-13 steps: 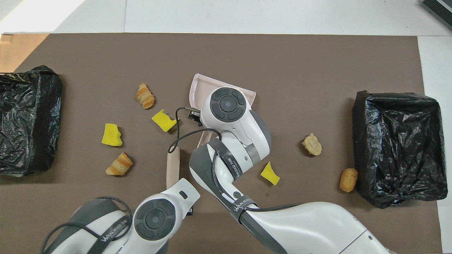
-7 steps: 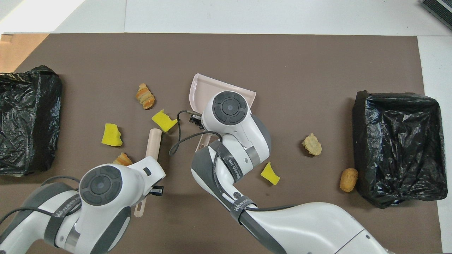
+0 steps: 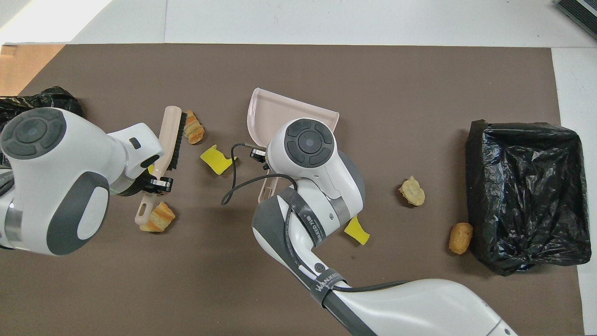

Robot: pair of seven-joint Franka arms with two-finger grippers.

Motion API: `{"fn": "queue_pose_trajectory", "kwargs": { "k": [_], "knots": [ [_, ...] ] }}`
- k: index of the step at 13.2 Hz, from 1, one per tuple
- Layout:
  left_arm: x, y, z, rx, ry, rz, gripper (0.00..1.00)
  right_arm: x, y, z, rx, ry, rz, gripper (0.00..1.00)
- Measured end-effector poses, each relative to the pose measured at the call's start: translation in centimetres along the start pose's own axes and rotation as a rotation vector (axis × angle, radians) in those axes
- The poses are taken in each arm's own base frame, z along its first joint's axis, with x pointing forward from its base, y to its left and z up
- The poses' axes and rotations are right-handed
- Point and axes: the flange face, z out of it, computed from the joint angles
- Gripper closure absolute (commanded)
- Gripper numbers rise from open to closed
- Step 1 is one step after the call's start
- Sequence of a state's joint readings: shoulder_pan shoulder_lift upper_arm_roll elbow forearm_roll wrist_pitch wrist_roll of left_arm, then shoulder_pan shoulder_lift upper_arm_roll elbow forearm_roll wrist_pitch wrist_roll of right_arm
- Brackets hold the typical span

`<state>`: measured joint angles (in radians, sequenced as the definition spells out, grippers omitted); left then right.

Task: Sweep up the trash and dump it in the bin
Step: 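Move the dustpan toward the debris while the left gripper positions the brush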

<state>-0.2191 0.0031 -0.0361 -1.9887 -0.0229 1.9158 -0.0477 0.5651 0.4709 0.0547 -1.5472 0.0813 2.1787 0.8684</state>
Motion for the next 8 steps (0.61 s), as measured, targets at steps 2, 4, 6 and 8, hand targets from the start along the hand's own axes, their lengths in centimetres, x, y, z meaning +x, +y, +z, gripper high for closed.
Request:
{"fn": "queue_pose_trajectory", "kwargs": {
  "k": [2, 4, 6, 8],
  "knots": [
    [1.4, -0.1, -0.8, -0.008, 0.017, -0.005, 1.0, -0.3, 0.8, -3.2, -0.025, -0.021, -0.095, 1.0],
    [2.3, -0.8, -1.1, -0.015, 0.027, -0.02, 1.0, -0.8, 2.1, -5.6, -0.053, -0.051, -0.229, 1.0],
    [2.8, -2.6, -1.0, -0.018, 0.026, -0.053, 1.0, -1.3, 3.9, -6.2, -0.089, -0.107, -0.434, 1.0],
    [3.1, -4.9, 0.0, -0.021, 0.009, -0.093, 1.0, -1.1, 5.8, -5.6, -0.1, -0.157, -0.662, 1.0]
  ]
}}
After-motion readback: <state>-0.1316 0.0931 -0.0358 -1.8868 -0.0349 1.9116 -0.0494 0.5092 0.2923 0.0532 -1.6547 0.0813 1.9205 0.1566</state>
